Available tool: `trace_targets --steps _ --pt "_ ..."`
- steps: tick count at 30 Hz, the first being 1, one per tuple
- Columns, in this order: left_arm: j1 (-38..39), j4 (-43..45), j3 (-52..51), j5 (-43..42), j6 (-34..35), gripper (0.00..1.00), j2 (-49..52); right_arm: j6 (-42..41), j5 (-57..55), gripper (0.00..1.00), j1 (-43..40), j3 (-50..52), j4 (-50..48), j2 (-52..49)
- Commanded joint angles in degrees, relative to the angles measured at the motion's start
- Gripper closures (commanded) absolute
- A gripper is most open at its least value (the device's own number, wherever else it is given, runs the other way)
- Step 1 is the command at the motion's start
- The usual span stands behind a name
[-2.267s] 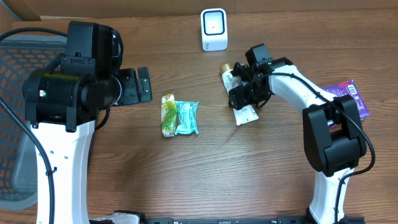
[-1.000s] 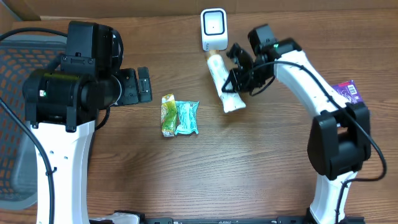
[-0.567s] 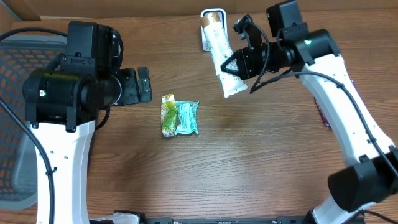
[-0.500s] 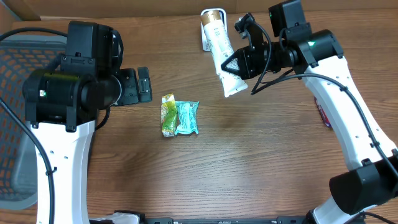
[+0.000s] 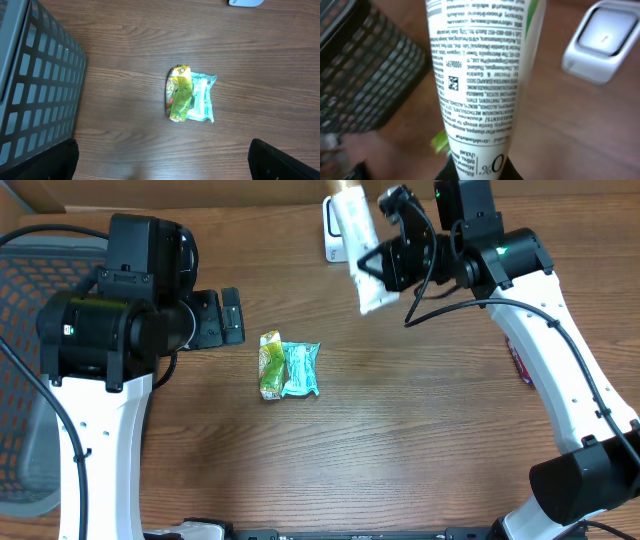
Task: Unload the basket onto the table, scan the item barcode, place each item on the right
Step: 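Hold the tube's barcode side in front of the scanner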
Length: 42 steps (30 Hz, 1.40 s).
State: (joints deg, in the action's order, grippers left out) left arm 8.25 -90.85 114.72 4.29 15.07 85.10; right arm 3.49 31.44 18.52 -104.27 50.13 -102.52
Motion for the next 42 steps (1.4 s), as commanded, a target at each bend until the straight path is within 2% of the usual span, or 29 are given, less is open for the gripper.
trace_targets --steps 1,7,13,18,23,26,29,37,42 --pt "0.0 0.0 0.2 0.1 0.8 0.0 -0.1 -2.2 -9.1 0.97 0.2 -3.7 -4.1 1.6" --pt "0.0 0.0 0.2 0.2 0.8 0.0 -0.1 -1.6 -23.1 0.96 0.2 -11.6 -6.9 1.2" --pt "0.0 0.0 0.2 0.1 0.8 0.0 -0.1 6.7 -42.1 0.96 2.9 -14.1 -14.9 -1.1" --pt "0.0 0.0 0.2 0.1 0.8 0.0 -0.1 21.6 -63.4 0.96 7.4 -14.1 -25.8 -7.6" --pt "0.0 0.0 0.2 0.2 0.8 0.0 -0.1 37.0 -77.8 0.96 10.2 -14.1 -36.5 -16.7" --pt "0.0 0.0 0.2 0.1 0.8 0.01 -0.1 43.4 -79.4 0.96 10.3 -14.1 -39.4 -21.6" --pt "0.0 0.0 0.2 0.1 0.8 0.01 -0.1 46.4 -81.7 0.96 10.3 -14.1 -41.0 -26.0" --pt "0.0 0.0 0.2 0.1 0.8 0.01 -0.1 48.3 -84.5 0.96 10.2 -14.1 -41.8 -34.5" --pt "0.0 0.0 0.2 0.1 0.8 0.01 -0.1 49.6 -84.6 0.96 10.2 -14.1 -45.7 -38.1"
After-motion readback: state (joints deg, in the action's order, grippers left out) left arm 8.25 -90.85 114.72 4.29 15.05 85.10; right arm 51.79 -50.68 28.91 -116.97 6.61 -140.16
